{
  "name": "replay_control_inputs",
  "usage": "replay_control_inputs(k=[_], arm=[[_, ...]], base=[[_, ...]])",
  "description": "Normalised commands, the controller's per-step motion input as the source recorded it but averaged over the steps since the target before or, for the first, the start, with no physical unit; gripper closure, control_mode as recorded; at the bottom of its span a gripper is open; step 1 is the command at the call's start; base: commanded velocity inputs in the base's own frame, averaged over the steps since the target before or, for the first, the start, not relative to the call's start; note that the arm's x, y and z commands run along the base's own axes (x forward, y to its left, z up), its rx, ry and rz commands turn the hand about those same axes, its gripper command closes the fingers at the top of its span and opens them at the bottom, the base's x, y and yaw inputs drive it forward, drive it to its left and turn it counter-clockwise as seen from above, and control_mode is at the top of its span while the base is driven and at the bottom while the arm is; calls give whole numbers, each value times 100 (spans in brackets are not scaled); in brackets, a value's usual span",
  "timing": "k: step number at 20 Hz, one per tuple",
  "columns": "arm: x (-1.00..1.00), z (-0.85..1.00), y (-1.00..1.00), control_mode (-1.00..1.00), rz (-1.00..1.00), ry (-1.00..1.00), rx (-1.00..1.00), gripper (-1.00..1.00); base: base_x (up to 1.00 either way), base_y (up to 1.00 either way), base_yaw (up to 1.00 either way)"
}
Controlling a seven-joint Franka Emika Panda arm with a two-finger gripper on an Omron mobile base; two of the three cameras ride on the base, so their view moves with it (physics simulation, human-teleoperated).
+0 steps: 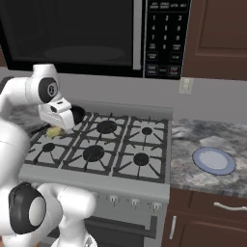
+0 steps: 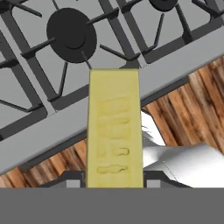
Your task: Pick up the butter stick and place it in the pan. Then turn on the burner for the pan.
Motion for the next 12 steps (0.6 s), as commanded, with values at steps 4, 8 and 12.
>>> replay_control_inputs(k=[4, 8, 12], arm=[[0, -53, 22, -100, 7, -2, 0, 100], [0, -15, 11, -100, 14, -8, 0, 100], [0, 0, 25, -100, 16, -17, 0, 100]], base=[[0, 0, 0], [0, 0, 0], [0, 0, 0]])
